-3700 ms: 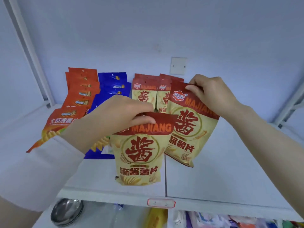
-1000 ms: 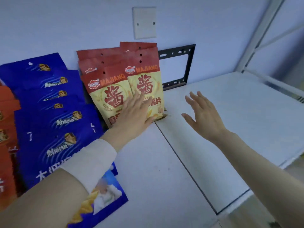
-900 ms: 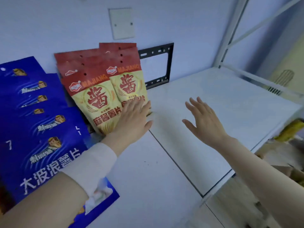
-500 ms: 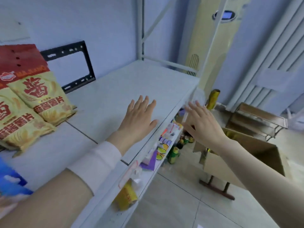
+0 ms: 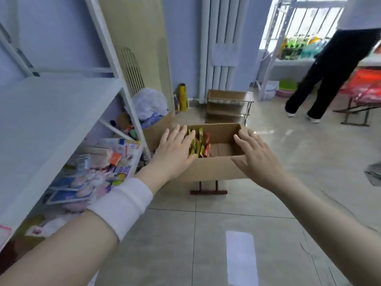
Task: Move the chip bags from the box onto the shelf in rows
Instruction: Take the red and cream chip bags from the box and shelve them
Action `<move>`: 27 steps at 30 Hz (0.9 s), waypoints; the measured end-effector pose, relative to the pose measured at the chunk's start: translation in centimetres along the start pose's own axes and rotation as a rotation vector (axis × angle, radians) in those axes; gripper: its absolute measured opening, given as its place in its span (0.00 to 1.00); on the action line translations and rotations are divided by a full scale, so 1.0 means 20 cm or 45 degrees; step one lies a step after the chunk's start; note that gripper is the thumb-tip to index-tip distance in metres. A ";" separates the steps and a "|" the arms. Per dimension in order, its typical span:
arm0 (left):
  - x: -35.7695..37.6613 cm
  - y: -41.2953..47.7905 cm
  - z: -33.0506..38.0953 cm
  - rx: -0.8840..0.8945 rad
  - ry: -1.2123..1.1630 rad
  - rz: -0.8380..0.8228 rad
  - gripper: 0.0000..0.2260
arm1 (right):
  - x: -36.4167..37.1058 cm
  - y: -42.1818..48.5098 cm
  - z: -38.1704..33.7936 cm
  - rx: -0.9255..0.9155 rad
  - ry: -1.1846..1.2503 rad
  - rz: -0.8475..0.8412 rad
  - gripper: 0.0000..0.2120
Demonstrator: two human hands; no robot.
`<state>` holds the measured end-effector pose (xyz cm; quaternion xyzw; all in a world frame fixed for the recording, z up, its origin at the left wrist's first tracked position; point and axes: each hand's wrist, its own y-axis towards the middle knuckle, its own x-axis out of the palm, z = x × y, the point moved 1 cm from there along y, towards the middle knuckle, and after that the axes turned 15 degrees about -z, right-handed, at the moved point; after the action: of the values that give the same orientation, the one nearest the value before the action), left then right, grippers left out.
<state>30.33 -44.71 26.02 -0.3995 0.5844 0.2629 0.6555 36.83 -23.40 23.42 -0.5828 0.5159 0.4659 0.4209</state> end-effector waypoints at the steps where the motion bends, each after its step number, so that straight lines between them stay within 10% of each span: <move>1: 0.00 0.07 0.10 0.055 0.006 -0.002 0.29 | -0.01 -0.05 0.10 0.037 0.009 0.027 0.30; 27: 0.15 1.86 1.03 0.509 0.009 -0.188 0.28 | 0.13 0.41 1.82 0.375 0.072 -0.015 0.26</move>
<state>12.13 -7.85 15.05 -0.3042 0.5966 0.0917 0.7370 24.78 10.50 13.14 -0.5305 0.5869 0.3660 0.4900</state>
